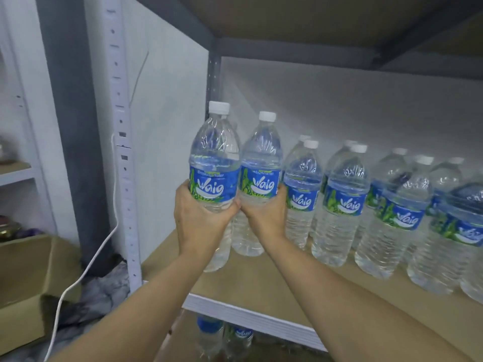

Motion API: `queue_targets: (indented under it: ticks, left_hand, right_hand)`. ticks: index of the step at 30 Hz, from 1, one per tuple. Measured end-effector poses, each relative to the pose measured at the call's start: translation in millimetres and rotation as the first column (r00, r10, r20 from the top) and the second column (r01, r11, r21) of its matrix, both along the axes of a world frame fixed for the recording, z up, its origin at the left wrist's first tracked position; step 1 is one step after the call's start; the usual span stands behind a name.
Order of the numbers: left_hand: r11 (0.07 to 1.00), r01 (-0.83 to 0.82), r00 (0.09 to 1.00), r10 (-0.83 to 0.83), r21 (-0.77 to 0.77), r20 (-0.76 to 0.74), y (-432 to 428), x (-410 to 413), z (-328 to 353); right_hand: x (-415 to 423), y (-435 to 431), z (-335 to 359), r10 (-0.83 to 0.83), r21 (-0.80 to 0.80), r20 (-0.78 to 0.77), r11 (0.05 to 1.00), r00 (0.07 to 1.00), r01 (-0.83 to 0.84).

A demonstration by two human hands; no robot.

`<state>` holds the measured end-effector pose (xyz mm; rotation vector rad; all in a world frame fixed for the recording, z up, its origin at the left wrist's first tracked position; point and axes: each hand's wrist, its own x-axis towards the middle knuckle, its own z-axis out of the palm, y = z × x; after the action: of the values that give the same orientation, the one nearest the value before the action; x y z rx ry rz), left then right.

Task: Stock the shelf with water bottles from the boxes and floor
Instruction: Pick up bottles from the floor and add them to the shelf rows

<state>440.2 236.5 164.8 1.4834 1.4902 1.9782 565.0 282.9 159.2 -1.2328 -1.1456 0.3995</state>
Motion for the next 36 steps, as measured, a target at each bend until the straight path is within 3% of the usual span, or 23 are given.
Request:
queue_targets:
  ticks: [16,28,36]
  left_hand:
    - [0.997,-0.055,0.998,0.056,0.062,-0.012,23.4,-1.9,-19.2]
    - [0.995,-0.075,0.997,0.076,0.068,-0.017,26.3,-13.4,-24.9]
    - [0.993,-0.093,0.996,0.094,0.068,-0.013,29.8,-17.5,-24.7]
  right_hand:
    - [7.8,54.5,-39.8,-0.001,-0.013,-0.009,1.0,1.0,0.001]
    - [-6.6,68.1,-46.0,-0.136,0.021,-0.019,0.99,0.991,0.136]
    - [1.1,74.5,-52.9,-0.042,0.038,0.019,0.998,0.999,0.042]
